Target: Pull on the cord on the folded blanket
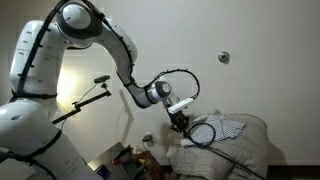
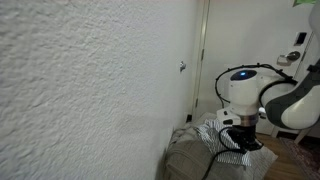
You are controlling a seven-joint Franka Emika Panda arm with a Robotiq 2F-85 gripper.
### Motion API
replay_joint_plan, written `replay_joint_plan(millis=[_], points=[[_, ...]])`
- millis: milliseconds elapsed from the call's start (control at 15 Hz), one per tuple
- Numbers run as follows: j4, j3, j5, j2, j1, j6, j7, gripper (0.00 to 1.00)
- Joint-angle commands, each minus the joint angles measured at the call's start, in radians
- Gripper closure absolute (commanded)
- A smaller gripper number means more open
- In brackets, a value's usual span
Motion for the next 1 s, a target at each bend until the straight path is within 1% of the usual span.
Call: replay_joint_plan(millis=[0, 600, 800, 933], points=[[0.034, -0.023, -0.018, 0.017, 0.017, -0.002, -0.010, 0.92], [0.057, -0.034, -0.034, 0.034, 0.030, -0.021, 0.000, 0.92], [0.057, -0.013, -0.021, 0.038, 0.013, -0.039, -0.043, 0.92], [0.063, -0.029, -0.035, 0.041, 0.031, -0.037, -0.030, 0.91]])
